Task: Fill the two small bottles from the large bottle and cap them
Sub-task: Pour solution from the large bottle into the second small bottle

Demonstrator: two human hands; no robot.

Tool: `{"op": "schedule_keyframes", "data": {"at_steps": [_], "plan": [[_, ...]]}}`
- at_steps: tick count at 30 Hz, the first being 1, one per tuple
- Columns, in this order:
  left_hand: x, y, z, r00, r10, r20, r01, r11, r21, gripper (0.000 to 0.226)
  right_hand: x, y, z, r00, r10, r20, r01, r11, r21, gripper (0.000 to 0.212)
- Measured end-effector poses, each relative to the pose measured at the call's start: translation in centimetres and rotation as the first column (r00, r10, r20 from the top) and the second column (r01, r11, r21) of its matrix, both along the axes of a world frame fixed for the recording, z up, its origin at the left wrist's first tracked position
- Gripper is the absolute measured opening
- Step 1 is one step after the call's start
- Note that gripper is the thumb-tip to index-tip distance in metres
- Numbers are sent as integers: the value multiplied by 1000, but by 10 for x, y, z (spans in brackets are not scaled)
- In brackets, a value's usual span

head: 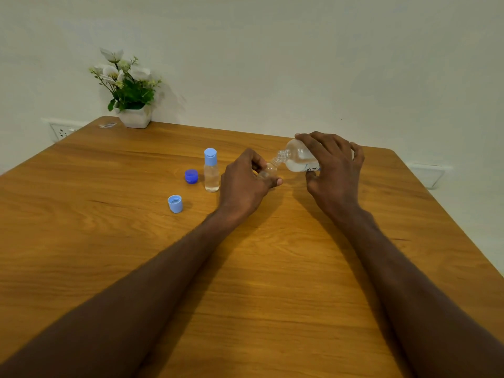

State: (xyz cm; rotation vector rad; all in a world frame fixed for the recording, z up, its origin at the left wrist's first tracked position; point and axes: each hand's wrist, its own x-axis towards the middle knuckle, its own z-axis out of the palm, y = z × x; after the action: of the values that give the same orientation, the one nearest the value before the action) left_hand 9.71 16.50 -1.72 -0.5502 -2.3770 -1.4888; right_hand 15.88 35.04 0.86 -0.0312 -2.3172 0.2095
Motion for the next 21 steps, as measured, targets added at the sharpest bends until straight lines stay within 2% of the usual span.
{"op": "schedule_keyframes", "data": {"at_steps": [21], "plan": [[-1, 1, 1, 1000, 6, 4, -6, 1000, -10, 44, 1, -2, 1, 1000, -2, -1, 2, 1000, -4, 80]]}}
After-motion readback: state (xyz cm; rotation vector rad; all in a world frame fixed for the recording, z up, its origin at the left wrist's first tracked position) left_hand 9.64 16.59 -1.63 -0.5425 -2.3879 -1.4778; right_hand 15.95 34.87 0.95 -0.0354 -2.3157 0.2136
